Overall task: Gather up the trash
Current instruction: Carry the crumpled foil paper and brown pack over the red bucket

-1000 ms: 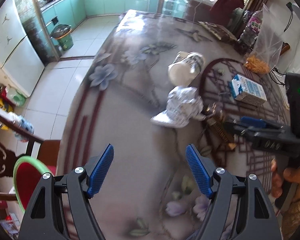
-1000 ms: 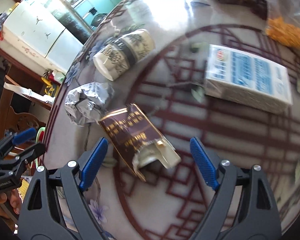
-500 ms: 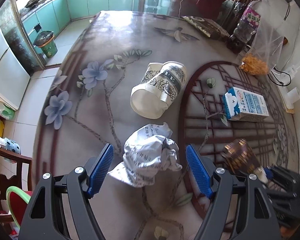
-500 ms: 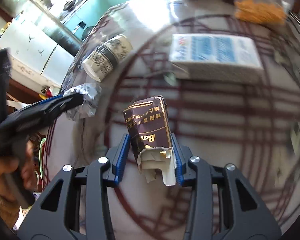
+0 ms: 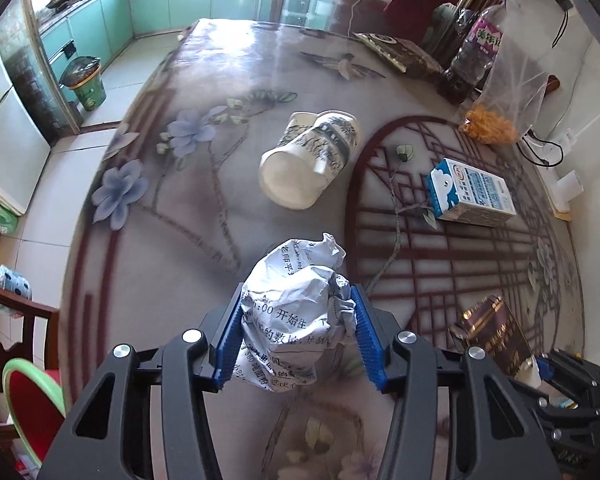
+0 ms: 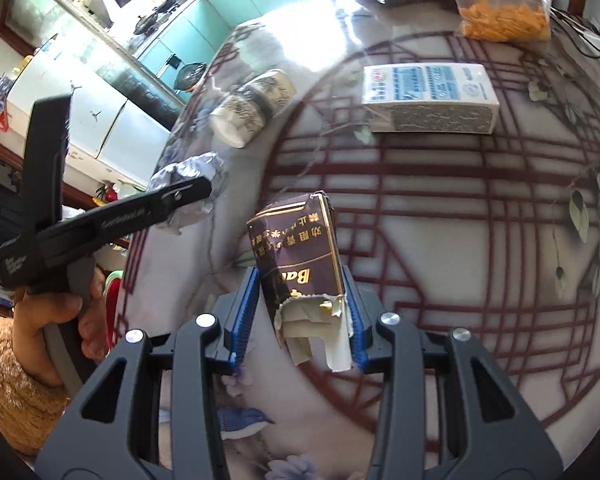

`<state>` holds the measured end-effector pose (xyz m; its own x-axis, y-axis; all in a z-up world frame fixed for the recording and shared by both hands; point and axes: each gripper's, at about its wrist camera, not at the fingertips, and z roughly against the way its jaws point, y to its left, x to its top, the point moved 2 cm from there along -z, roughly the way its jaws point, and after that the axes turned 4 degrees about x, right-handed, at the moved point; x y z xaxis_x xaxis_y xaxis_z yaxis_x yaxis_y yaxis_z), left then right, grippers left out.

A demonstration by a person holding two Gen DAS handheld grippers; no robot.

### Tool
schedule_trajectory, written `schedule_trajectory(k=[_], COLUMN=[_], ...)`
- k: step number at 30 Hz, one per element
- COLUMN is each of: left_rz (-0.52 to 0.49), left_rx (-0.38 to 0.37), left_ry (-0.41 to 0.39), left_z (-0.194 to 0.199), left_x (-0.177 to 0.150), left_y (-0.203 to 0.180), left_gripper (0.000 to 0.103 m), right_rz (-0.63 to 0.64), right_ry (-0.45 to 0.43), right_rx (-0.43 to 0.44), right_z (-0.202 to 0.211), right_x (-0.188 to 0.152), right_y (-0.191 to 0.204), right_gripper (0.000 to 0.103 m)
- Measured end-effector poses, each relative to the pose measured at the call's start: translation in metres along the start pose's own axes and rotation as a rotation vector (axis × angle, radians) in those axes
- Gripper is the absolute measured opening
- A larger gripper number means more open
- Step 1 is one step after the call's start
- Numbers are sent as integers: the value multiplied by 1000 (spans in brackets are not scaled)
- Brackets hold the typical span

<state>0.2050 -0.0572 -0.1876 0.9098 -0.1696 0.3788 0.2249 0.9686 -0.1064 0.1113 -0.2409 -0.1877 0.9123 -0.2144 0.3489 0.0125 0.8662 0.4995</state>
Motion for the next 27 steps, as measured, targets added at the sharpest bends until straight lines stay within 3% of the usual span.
schedule_trajectory(k=[13,27], left_rz=[109,165], left_rx=[8,10], left_ry=[-17,-42], left_z=[66,91], left_x=[-87,-127], left_y=[52,76], left_gripper=[48,48], right_rz=[61,144], right_ry=[-13,7], right_rx=[26,27], right_z=[16,18], right_x=[-26,-50], right_y=[48,89], right_gripper=[39,40])
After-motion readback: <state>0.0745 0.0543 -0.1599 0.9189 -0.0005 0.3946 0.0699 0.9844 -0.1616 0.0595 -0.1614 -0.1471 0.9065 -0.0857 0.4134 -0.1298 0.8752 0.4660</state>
